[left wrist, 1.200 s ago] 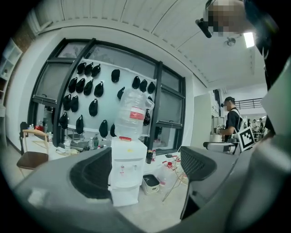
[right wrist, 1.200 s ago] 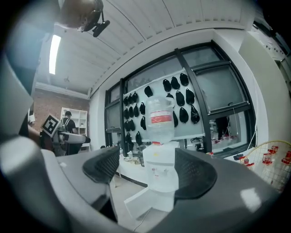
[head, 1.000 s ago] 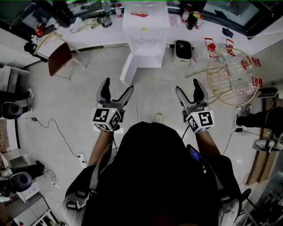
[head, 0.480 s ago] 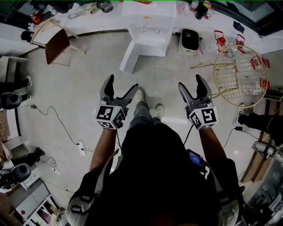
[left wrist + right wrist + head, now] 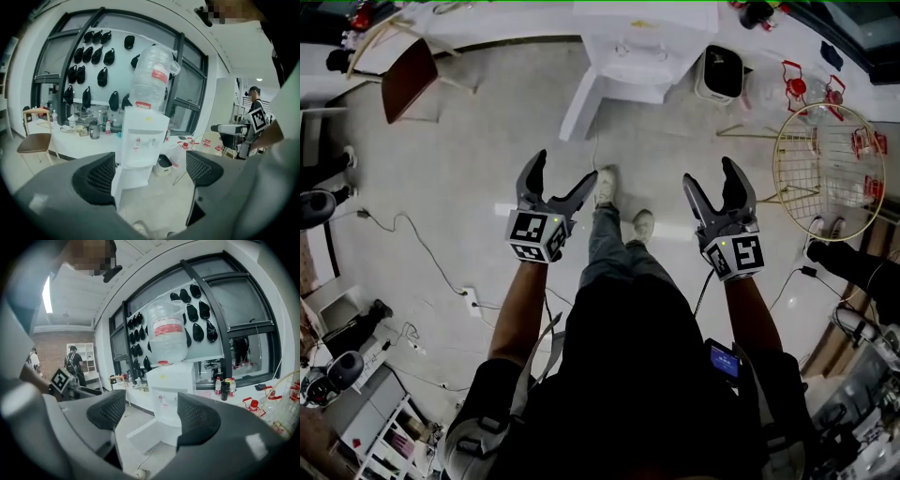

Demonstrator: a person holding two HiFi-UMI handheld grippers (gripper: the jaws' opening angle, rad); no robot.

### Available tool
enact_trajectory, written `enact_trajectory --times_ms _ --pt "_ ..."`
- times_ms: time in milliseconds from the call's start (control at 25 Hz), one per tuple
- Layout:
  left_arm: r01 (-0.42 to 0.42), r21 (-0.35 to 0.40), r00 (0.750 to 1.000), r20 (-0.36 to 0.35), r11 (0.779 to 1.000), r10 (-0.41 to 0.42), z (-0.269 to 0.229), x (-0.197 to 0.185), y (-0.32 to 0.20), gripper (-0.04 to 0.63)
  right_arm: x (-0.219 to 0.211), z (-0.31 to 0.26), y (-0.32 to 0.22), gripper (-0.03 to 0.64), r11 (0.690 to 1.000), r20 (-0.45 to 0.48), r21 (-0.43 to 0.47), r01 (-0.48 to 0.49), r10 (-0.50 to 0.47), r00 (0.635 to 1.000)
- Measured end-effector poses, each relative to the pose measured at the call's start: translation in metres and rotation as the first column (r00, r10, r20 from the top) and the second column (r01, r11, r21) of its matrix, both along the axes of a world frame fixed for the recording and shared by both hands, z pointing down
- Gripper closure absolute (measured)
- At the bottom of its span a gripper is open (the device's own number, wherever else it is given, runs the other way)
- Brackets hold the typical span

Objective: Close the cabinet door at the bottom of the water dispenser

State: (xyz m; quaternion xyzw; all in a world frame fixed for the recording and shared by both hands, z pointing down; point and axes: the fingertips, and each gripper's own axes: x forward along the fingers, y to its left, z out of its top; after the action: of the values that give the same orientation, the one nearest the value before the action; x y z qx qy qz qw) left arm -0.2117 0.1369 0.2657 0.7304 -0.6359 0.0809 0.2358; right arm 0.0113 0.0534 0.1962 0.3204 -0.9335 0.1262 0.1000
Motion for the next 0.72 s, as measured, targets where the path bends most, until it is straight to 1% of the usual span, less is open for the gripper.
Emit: enact_trajectory --times_ms 80,240,320,480,600,720 --pt "0.006 -0.028 1.0 -0.011 1.0 -0.006 0.02 -0.011 -0.007 0.126 -0.015 0.007 -0.007 0.275 1.0 -0.002 0.002 0.004 -0.004 1.0" --pt "0.002 -0.068 1.0 -0.023 0.998 -0.004 0.059 -0.03 -0.025 0.126 -0.041 0.039 -0.02 0.276 1.0 -0.014 -0.017 0.017 -0.017 1.0" --pt "-0.012 -0.1 0.999 -0.036 0.995 0.008 0.084 -0.038 -0.032 0.126 -0.057 0.059 -0.025 0.275 0.999 -0.013 -0.049 0.018 -0.019 1.0" --pt "-0.033 -0.159 0.998 -0.052 0.987 0.025 0.14 -0.049 -0.038 0.126 -0.078 0.108 -0.032 0.275 0.992 -0.008 -0.125 0.005 -0.006 1.0" --pt "-0.048 -0.188 0.997 -0.066 0.981 0.037 0.182 -0.054 -0.041 0.126 -0.092 0.154 -0.028 0.275 0.99 -0.033 -0.136 0.035 -0.04 0.999" --pt "-0.059 -0.224 0.996 -0.073 0.973 0.044 0.222 -0.06 -0.035 0.126 -0.102 0.205 -0.014 0.275 0.983 -0.055 -0.174 0.059 -0.07 0.996"
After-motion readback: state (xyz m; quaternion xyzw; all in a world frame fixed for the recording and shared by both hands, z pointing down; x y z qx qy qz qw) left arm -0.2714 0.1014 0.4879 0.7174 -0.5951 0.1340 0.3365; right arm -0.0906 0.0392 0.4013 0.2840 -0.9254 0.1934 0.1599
